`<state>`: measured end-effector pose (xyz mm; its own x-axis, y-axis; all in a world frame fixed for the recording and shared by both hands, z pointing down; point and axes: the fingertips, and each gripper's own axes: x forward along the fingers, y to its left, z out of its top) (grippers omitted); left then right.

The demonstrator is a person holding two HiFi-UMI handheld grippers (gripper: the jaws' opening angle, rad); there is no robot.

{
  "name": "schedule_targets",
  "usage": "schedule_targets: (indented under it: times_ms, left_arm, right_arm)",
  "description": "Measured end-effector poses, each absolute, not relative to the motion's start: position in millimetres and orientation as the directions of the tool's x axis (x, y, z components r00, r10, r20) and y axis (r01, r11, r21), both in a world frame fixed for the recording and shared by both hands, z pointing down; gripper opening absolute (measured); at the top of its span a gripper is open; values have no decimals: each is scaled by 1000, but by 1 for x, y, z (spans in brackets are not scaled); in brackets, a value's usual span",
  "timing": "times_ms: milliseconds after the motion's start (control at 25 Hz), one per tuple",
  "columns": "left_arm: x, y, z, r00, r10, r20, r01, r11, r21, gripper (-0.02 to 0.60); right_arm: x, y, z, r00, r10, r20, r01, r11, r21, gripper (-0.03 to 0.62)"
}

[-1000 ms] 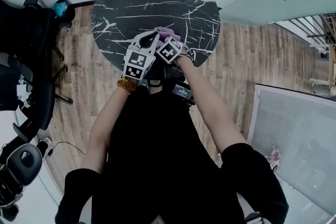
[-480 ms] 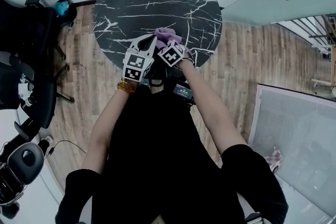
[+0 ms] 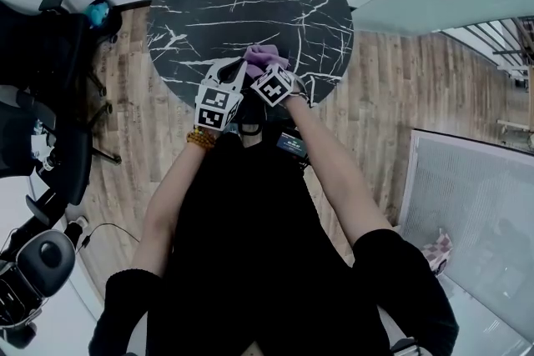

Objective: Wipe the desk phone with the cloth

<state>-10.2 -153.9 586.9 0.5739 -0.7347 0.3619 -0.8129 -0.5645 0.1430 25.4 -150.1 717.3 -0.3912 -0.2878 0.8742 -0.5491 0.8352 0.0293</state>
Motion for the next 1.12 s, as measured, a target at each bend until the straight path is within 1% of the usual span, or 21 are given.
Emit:
schedule_targets:
  times_ms: [400,960,1120]
  left_arm:
    - [-11,-147,596,577,-722,383,-809,-570,143,18]
    - [-15,-138,606,570,-717,402,-813,-561,153,18]
    - [-16,-134,609,569,-715,407,-815,-559,157,18]
  right_arm:
    - [26,-136,723,-397,-263,879,-556,831,-2,57]
    - [23,-114,736,-431,-208,878,-581,808,-94,57]
    - [19,-100,745,-444,-140,885,-527,840,-131,57]
